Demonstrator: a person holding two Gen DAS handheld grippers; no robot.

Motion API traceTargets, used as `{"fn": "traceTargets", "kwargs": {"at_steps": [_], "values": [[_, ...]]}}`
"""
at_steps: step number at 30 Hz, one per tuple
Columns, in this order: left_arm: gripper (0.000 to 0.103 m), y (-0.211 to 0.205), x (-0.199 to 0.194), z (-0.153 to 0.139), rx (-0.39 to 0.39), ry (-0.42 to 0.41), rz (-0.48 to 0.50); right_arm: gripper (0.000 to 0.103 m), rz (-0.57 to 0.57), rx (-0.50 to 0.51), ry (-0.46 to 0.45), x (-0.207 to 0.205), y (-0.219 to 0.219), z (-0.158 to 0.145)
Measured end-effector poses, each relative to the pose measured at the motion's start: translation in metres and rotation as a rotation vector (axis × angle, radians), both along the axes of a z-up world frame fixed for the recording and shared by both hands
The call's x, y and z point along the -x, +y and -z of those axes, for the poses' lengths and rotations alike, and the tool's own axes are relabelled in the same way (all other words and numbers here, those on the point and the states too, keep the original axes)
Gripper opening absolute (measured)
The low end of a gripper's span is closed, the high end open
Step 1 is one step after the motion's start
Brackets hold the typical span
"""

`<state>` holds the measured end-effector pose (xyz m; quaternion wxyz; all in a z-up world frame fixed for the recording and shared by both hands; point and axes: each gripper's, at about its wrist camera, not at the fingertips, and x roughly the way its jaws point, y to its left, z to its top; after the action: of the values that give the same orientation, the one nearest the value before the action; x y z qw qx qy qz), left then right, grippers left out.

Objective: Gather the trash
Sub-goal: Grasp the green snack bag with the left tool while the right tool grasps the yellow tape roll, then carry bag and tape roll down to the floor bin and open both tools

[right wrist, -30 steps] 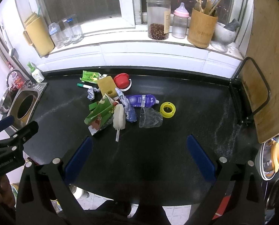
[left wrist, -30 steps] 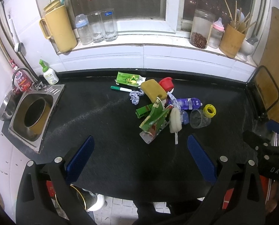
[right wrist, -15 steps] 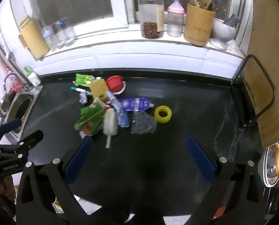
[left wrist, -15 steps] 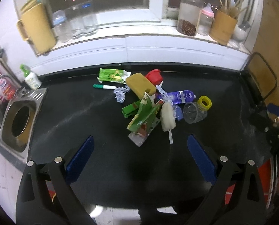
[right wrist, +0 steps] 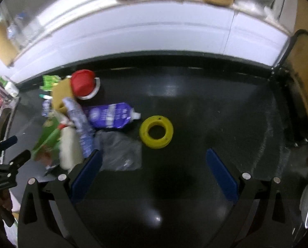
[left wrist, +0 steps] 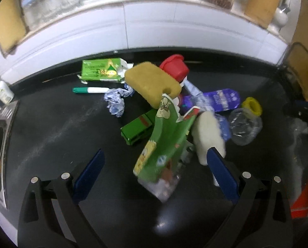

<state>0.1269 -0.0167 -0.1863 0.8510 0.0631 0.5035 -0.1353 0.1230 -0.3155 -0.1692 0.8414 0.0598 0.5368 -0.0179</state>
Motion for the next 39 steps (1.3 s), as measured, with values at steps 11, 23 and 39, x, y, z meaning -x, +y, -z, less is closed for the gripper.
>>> {"fn": "traceTargets", "kwargs": {"at_steps": [11,23,39], "values": [[0.061,-0.023,-0.03,0.059,-0.063,0.073,0.093,0.092,-0.034,0.042,0.125,-0.053,-0.011,0.069],[0.04,-0.027,-0.037,0.05,-0.006,0.075,0.088,0.055,-0.084,0.082,0.162,-0.065,-0.007,0.089],[0.039,-0.01,0.017,-0.053,-0.021,-0.005,-0.023,0.055,-0.098,0.055,0.023,0.0,0.01,-0.026]]}}
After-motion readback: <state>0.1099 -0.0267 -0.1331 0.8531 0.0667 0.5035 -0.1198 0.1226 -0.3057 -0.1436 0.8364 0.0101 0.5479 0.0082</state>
